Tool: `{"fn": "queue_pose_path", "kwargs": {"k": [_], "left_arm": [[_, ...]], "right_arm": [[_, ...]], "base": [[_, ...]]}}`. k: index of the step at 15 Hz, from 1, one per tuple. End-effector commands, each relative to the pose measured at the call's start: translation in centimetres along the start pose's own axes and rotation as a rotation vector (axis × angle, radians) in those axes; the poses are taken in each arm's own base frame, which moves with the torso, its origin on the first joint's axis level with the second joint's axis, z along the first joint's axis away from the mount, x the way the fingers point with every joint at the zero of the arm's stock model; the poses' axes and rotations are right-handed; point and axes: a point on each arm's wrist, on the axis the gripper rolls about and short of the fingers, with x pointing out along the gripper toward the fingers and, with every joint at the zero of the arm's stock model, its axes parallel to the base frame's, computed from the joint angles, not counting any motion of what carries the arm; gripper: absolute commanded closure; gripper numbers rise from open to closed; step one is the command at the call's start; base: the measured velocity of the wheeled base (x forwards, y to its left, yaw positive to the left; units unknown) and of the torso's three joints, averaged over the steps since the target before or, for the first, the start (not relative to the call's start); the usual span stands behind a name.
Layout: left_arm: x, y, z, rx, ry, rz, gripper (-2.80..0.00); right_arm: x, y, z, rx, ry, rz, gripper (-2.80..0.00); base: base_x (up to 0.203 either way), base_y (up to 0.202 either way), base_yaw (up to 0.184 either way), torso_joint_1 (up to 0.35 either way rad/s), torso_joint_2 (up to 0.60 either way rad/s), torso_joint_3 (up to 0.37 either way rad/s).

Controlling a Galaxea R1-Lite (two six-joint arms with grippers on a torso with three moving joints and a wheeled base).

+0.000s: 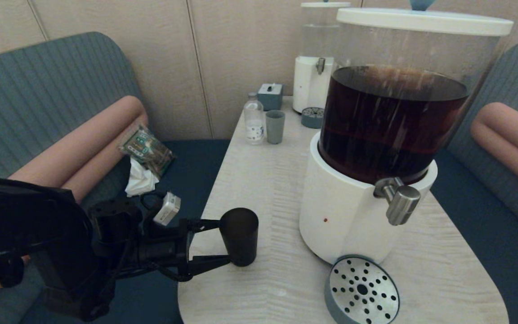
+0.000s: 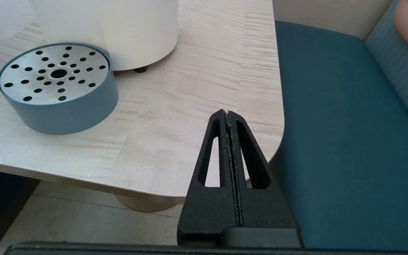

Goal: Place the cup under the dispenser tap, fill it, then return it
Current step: Pick up the cup

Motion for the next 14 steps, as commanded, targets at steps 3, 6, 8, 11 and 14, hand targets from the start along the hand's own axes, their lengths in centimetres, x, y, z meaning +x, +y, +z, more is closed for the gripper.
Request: {"fn": "queue_pose_path", "kwargs": {"k": [3,6,8,11,14], "left_arm": [[1.7,0.5,-0.7,0.004,0.002,-0.013,-2.8],[3.1,1.2,-1.5,0.007,0.004,-0.017,-2.8],[4.2,1.9,-1.6,0.024,-0.005,-0.011,-2.8],[5.5,2.4,-1.7,0.03,-0.015,-0.01,-2.8],[5.7,2.4,-1.6,0.033,-0.019,-0.012,-2.8]], "right_arm": [[0.0,0.0,0.0,-0.001,-0.001,0.0,0.0],[0.0,0.0,0.0,-0.001,-0.001,0.0,0.0],[0.0,0.0,0.0,-0.001,-0.001,0.0,0.0],[0.0,0.0,0.0,-0.001,-0.001,0.0,0.0],[0.0,0.0,0.0,-0.001,-0.001,0.0,0.0]], "base": [[0.0,0.0,0.0,0.0,0.0,0.0],[0.0,0.0,0.0,0.0,0.0,0.0],[0.0,0.0,0.0,0.0,0.0,0.0],[0.0,0.0,0.0,0.0,0.0,0.0],[0.0,0.0,0.0,0.0,0.0,0.0]]}}
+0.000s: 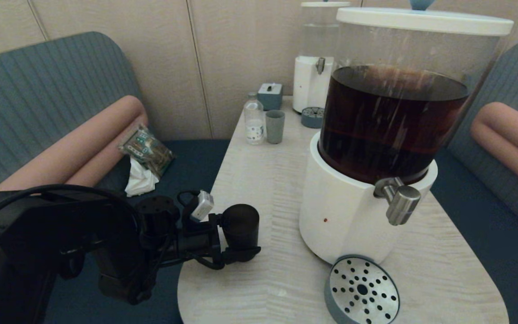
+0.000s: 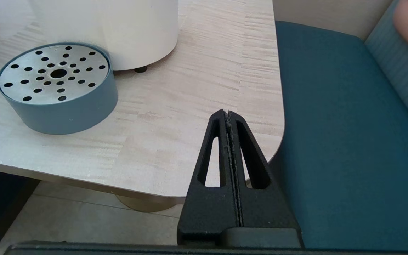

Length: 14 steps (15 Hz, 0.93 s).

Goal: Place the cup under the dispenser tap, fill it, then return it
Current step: Pick up the cup, then place it under the water dispenser

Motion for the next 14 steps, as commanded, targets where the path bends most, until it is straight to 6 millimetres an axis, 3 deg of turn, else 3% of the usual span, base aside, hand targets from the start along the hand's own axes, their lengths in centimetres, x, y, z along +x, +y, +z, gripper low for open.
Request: {"fn": "queue_pose_path", "kwargs": {"k": [1,2,9,11,14], "left_arm": [[0.1,0.0,0.0,0.007,-0.004,-0.003,-2.8],[0.0,0.0,0.0,0.005,-0.002,0.005,0.0],[-1.1,-1.7,1.5,-0.01,-0.003,0.005,0.0],[-2.0,-3.1,2.8,-0.002,-0.008,0.005,0.0],[-3.7,-6.7,5.1,0.011,-0.016,-0.016,0.0]], "right_arm": [[0.0,0.0,0.0,-0.001,-0.003,0.0,0.0],[0.0,0.0,0.0,-0.001,-0.002,0.0,0.0],[0.0,0.0,0.0,-0.001,-0.003,0.0,0.0],[0.0,0.0,0.0,-0.001,-0.002,0.0,0.0],[0.0,0.0,0.0,-0.001,-0.002,0.0,0.0]], "base": [[0.0,0.0,0.0,0.0,0.0,0.0],[0.0,0.0,0.0,0.0,0.0,0.0],[0.0,0.0,0.0,0.0,0.0,0.0],[0.0,0.0,0.0,0.0,0.0,0.0],[0.0,0.0,0.0,0.0,0.0,0.0]]}}
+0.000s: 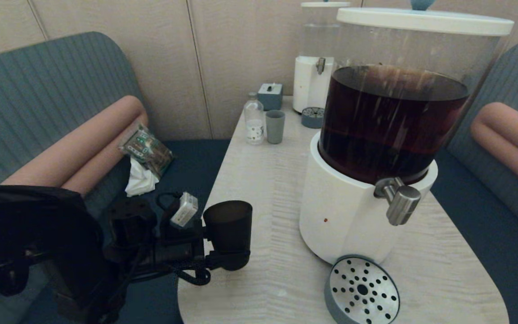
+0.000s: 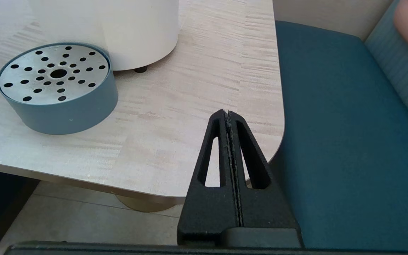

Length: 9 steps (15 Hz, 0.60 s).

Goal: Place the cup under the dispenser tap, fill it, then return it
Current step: Place it under the water dispenser

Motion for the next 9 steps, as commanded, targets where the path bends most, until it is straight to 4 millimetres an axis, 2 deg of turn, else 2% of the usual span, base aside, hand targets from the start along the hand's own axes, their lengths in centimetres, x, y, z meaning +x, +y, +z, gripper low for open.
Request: {"fn": "queue_pose_path", "kwargs": {"k": [1,4,6,9], "left_arm": [[-1.0,-2.7,2.6,0.06,-0.038,-0.028,0.0],[0.3,-5.5,4.5,0.081,-0.072,-0.105,0.0],[1.5,-6.8,4.5,0.08,-0.067,-0.164,0.0],[4.9,-8.9,5.3,0.114,-0.099,-0.245,0.0]], "right_arm": [[0.0,0.0,0.0,-0.001,-0.002,0.0,0.0],[0.0,0.0,0.0,-0.001,-0.001,0.0,0.0],[0.0,0.0,0.0,-0.001,-0.001,0.0,0.0],[0.0,0.0,0.0,-0.001,-0.001,0.0,0.0]], "base": [[0.0,0.0,0.0,0.0,0.0,0.0],[0.0,0.0,0.0,0.0,0.0,0.0],[0.0,0.0,0.0,0.0,0.0,0.0],[0.0,0.0,0.0,0.0,0.0,0.0]]}}
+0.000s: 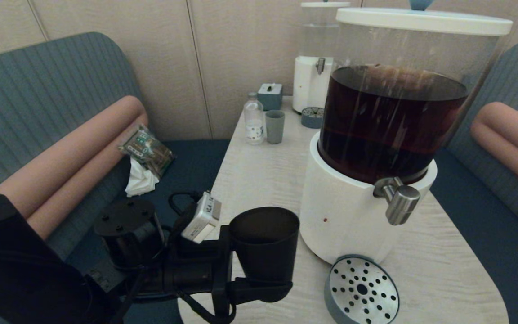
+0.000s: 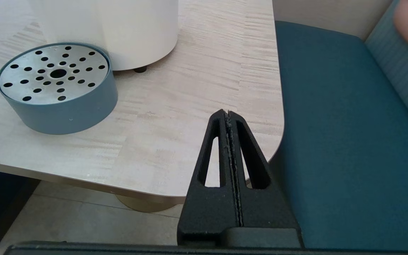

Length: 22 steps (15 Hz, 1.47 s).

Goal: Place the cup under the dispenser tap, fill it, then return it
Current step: Place it under the water dispenser

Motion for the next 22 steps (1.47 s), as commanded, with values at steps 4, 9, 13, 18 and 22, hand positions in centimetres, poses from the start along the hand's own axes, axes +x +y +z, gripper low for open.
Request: {"fn": "queue_pose_path", "kwargs": {"k": [4,9,13,18,22], "left_arm": [[5.1,-0.2,-0.6,0.004,-0.031,-0.045,0.0],[7.7,1.0,-2.5,-0.016,-0.021,-0.04,0.0],[10.4,1.0,-3.6,-0.021,-0.031,-0.066,0.0],[12.5,0.8,-5.2,-0.043,-0.023,-0.083,0.0],[13.5,1.5,-6.4,-0.074,-0.019,-0.081,0.0]], "right_arm": [[0.0,0.0,0.0,-0.001,-0.001,0.0,0.0],[0.0,0.0,0.0,-0.001,-0.001,0.0,0.0],[0.0,0.0,0.0,-0.001,-0.001,0.0,0.0],[0.0,0.0,0.0,-0.001,-0.003,0.0,0.0],[0.0,0.0,0.0,-0.001,-0.001,0.0,0.0]], "base": [[0.0,0.0,0.0,0.0,0.0,0.0],[0.0,0.0,0.0,0.0,0.0,0.0],[0.0,0.0,0.0,0.0,0.0,0.0],[0.0,0.0,0.0,0.0,0.0,0.0],[0.0,0.0,0.0,0.0,0.0,0.0]]}}
